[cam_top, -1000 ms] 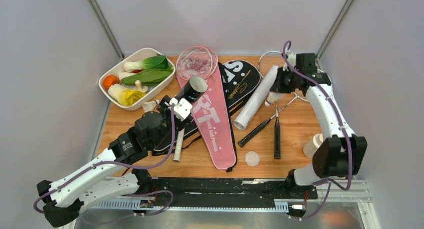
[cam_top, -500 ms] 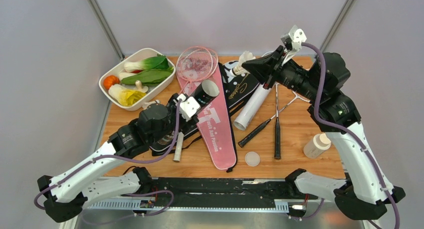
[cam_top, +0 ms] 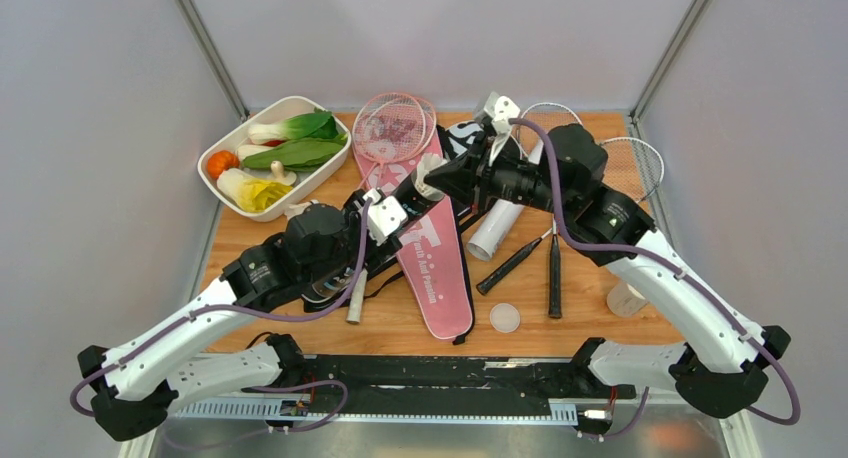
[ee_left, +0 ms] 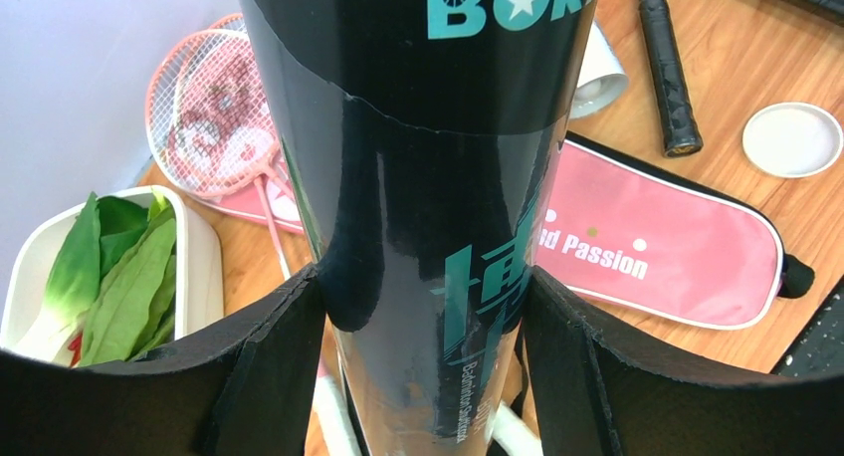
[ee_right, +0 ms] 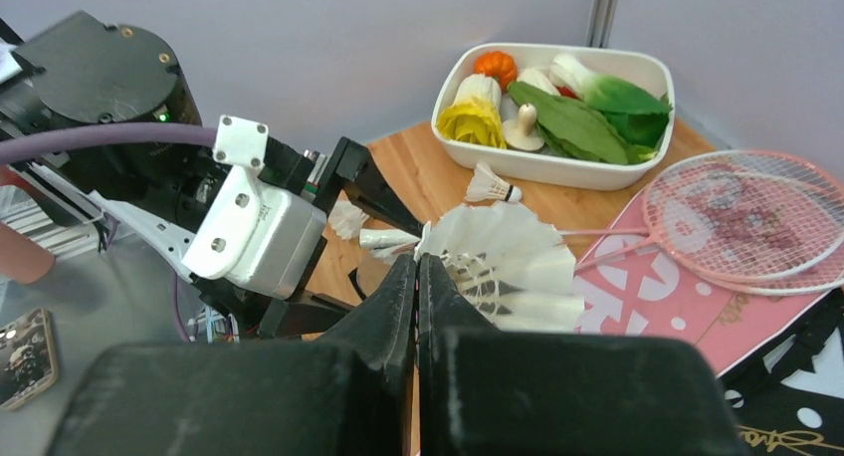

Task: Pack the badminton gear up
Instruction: Place the shuttlecock at the shuttle tube.

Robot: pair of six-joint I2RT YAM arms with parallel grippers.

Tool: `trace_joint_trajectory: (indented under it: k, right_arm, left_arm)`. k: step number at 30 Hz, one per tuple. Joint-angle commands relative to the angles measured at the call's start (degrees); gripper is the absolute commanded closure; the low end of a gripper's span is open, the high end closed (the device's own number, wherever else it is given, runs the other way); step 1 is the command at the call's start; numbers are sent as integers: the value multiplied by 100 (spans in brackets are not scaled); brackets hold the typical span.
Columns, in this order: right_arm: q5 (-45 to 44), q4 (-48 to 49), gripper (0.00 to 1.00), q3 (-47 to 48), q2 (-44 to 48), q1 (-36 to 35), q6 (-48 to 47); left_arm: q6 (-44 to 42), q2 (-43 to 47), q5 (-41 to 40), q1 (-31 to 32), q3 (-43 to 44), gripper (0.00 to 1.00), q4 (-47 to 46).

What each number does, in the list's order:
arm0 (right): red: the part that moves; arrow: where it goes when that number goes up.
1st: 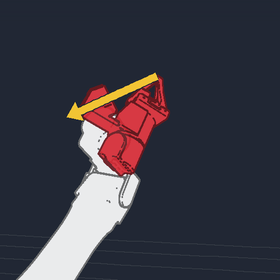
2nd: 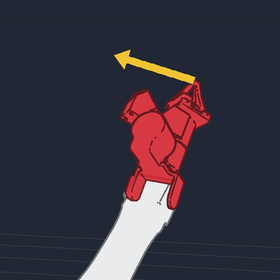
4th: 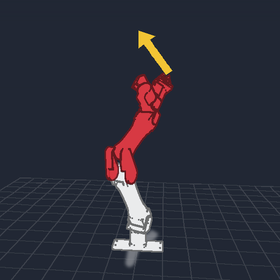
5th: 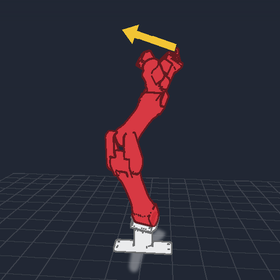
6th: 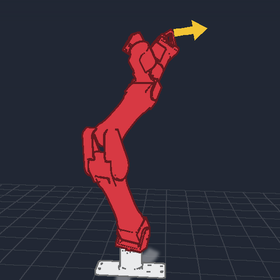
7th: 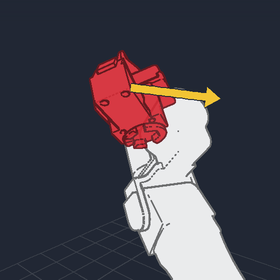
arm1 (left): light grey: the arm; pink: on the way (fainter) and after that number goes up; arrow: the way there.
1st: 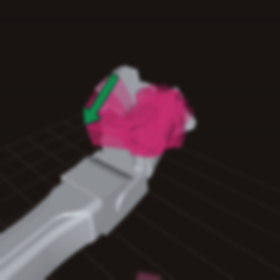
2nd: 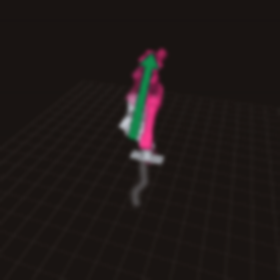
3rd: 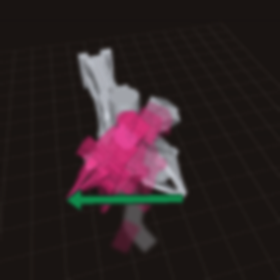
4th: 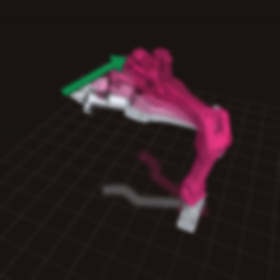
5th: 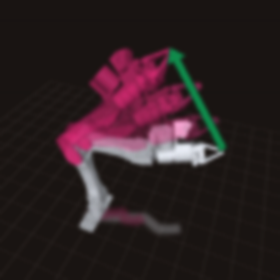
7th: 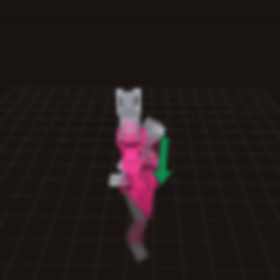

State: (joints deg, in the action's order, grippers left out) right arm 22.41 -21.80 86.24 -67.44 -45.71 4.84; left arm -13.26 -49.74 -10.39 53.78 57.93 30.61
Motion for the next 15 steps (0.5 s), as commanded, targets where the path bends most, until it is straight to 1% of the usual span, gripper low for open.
trace_joint_trajectory:
  k: [1,5,8,13,15]
  right_arm:
    - [-341,370,100,-177,-1,-236,27]
    - [-464,462,100,-282,20,-333,106]
    - [-468,466,100,-412,2,-333,416]
    - [35,465,100,-613,-154,-336,782]
    - [224,462,100,-634,-198,-333,860]
  left_arm:
    - [96,148,97,-15,291,100,-327]
    - [97,204,44,-14,261,100,-357]
    - [106,279,-2,-16,214,100,-439]
    - [-112,559,415,-10,-111,100,-980]
    - [-165,615,401,-16,-220,100,-1111]
